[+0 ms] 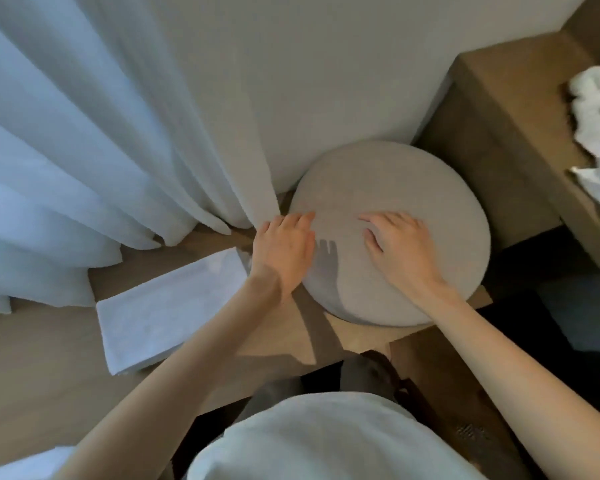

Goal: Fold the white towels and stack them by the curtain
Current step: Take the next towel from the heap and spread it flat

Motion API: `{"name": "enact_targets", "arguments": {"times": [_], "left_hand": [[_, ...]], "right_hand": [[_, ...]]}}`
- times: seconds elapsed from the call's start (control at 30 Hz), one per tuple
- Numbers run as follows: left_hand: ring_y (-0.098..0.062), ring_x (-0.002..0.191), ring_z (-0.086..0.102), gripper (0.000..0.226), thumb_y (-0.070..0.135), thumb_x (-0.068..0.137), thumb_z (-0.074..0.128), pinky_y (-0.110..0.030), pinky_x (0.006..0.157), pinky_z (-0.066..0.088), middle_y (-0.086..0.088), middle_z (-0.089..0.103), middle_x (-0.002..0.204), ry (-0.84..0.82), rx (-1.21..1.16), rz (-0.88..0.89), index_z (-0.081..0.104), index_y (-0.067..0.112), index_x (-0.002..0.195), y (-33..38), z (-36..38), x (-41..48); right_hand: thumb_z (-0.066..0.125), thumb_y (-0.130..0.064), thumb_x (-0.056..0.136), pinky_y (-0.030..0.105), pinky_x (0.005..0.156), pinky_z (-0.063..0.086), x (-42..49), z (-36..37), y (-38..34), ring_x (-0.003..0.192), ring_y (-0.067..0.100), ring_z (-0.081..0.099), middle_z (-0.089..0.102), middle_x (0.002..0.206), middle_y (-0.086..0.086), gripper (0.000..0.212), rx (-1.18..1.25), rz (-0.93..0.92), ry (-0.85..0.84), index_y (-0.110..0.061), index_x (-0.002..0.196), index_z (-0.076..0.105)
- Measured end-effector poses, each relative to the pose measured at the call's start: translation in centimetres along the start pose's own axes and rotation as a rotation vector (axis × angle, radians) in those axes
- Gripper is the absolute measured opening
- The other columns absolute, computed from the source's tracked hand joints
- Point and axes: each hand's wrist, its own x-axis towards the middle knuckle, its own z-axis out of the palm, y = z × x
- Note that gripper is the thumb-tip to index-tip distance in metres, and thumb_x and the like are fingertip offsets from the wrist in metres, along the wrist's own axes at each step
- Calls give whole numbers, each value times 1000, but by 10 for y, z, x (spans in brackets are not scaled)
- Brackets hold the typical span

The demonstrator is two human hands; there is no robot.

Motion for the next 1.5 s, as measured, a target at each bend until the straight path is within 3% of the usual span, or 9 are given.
{"name": "enact_targets", "arguments": {"times": [0.2,0.43,0.67,1.07,1.27,1.5], "left_hand": [[-28,114,54,41,28,100,35,-37,93,35,-4,57,130,57,20,94,44,20,139,119,-17,63],[-31,103,60,37,24,98,43,-40,86,42,-8,64,118,111,-21,217,53,15,132,239,-25,108],[-25,112,55,41,29,101,37,-36,91,41,-5,59,127,101,-57,444,45,17,140,322,-36,146],[-23,118,52,41,30,101,39,-36,93,41,-4,57,132,33,-163,730,45,18,140,382,-37,187],[-22,117,52,42,31,101,38,-35,90,43,-3,54,134,-56,-177,770,42,20,141,410,-29,213],[-20,118,50,42,31,101,37,-32,88,42,0,50,137,-103,-229,720,40,22,142,454,-3,233]], "right_hand": [[50,-23,96,38,94,41,-4,-73,105,109,23,59,67,117,1,30,-68,58,58,-21,123,61],[51,-23,96,37,86,41,-22,-143,209,103,24,58,67,110,1,28,-103,201,140,-21,122,61],[51,-24,95,38,85,44,-49,-184,268,103,24,58,67,113,1,31,-136,411,201,-22,125,59],[49,-26,96,35,81,47,-79,-216,311,105,20,58,66,117,-3,28,-72,674,353,-24,121,61],[48,-27,97,34,79,52,-79,-231,350,101,19,60,66,119,-3,28,-71,737,403,-26,121,60],[46,-16,95,34,76,50,-78,-234,431,112,22,53,59,128,1,32,1,733,363,-24,123,59]]}}
